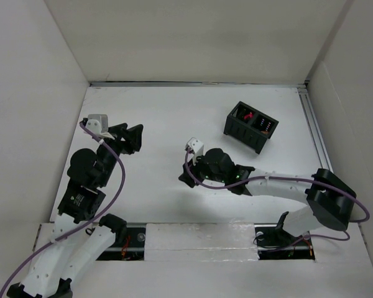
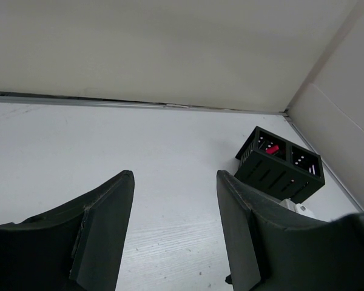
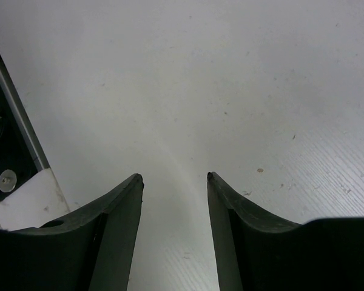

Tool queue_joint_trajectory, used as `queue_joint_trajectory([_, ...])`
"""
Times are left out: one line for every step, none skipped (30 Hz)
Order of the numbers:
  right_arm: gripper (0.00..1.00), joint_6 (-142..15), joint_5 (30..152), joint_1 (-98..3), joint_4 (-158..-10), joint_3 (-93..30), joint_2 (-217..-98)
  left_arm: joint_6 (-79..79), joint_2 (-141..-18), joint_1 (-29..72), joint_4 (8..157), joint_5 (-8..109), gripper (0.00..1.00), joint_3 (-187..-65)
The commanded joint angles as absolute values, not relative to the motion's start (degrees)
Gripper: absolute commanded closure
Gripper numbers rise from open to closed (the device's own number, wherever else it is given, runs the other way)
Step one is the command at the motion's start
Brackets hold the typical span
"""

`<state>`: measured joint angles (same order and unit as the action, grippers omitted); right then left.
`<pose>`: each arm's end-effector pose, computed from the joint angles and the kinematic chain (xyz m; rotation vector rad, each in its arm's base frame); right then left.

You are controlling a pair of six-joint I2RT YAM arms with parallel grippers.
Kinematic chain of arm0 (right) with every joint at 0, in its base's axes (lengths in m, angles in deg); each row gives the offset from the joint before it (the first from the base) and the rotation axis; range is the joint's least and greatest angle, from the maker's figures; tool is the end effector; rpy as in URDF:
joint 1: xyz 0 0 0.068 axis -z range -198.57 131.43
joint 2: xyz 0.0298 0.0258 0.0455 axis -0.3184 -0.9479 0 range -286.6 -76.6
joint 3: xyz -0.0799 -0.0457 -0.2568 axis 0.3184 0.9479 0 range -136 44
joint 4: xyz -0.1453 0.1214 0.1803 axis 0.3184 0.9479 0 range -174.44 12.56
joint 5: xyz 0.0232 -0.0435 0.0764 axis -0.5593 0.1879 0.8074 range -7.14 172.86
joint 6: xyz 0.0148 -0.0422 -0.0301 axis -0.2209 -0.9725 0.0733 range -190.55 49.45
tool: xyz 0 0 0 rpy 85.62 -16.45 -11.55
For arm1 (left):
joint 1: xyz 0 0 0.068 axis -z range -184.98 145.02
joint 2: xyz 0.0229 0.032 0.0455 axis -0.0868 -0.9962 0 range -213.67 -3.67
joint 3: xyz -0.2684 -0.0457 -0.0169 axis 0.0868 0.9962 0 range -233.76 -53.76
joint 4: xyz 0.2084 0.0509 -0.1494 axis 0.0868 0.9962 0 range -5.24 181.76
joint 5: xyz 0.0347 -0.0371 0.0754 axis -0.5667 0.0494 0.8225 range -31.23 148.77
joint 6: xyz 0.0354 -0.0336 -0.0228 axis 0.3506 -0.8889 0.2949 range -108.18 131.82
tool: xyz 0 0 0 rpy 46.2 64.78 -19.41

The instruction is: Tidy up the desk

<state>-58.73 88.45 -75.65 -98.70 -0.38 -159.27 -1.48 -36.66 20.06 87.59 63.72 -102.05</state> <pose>0.1686 0.2671 0.2261 -0.8674 1.9082 0.8533 0.1153 -0.0506 0.4034 0.0666 1.3703 -0.5042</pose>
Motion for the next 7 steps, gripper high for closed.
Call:
queue_joint_trajectory([0.48, -58.68, 87.26, -76.05, -101.85, -1.44, -159.48, -0.57, -36.98, 20.25, 85.11, 63.16, 0.48, -102.10])
queue_joint_trajectory([0.48, -58.68, 87.00, -76.05, -101.85, -1.35, -159.39, -0.40, -37.15, 20.25, 85.20, 63.25, 0.48, -102.01])
queue_joint_trajectory([0.48, -58.86, 86.73, -76.05, -101.76, -1.17, -158.87, -0.40, -37.33, 20.25, 85.20, 63.08, 0.48, -102.10])
queue_joint_trajectory([0.48, -59.29, 85.95, -76.05, -101.67, -1.26, -158.61, -0.48, -37.42, 20.25, 85.20, 62.90, 0.49, -102.28])
queue_joint_trajectory([0.49, -59.56, 85.51, -76.05, -101.41, -1.35, -158.43, -0.57, -37.42, 20.25, 85.20, 62.72, 0.49, -102.19])
queue_joint_trajectory([0.49, -59.73, 84.81, -76.05, -100.97, -1.78, -157.56, -0.48, -37.33, 20.25, 85.20, 62.81, 0.49, -102.19])
queue_joint_trajectory([0.49, -59.74, 83.41, -76.05, -99.57, -2.05, -156.94, -0.57, -37.33, 20.25, 85.20, 63.07, 0.48, -102.02])
